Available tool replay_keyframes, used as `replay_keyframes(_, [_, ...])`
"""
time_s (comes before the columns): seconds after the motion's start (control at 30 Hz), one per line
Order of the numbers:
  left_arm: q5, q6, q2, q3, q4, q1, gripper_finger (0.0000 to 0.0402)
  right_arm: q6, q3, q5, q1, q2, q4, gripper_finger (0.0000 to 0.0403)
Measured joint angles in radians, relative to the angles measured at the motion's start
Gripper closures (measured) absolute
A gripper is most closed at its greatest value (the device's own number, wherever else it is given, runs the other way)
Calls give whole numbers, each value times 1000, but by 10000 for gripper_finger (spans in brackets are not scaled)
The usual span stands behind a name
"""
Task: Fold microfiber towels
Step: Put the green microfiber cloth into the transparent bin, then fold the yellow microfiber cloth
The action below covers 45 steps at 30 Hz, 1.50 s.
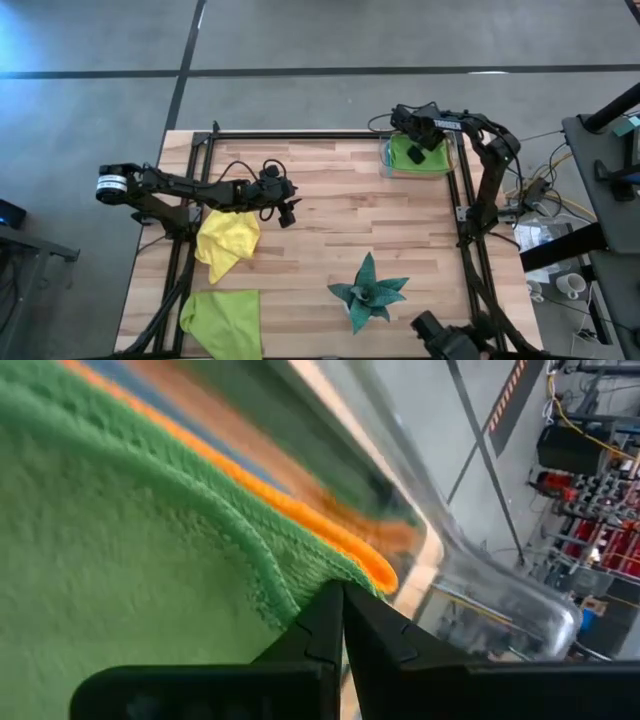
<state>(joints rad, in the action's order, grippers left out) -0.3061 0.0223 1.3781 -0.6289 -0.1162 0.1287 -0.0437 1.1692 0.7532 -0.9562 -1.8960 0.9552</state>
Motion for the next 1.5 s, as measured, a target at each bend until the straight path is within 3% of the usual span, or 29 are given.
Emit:
replay_keyframes(0.23, [0,1,0,0,0,0,244,4,18,-1,9,42,-18,394])
replay_keyframes(0.57, [-9,-1,-54,0,3,-12,244,38,10,-7,90,285,-93,394])
replay_keyframes(0.67, [11,-2,-119,0,16,-35,244,88,-14,-100,153,385,-237,394])
replay_keyframes(0.77, [110,0,-198,-1,71,-62,244,149,-56,-239,224,479,-422,394])
replay_keyframes(0.9, [149,87,-318,-1,124,-117,244,219,-101,-401,328,567,-610,394])
replay_keyframes(1.1, [220,308,-500,-1,277,-244,244,231,-98,-450,530,593,-642,394])
replay_keyframes(1.23, [216,461,-556,-14,353,-397,245,231,-58,-451,677,552,-645,394])
replay_keyframes(1.4, [25,496,-462,-123,413,-656,264,228,18,-452,828,471,-660,394])
replay_keyframes(1.5, [-96,505,-383,-209,540,-738,278,174,52,-446,886,412,-734,393])
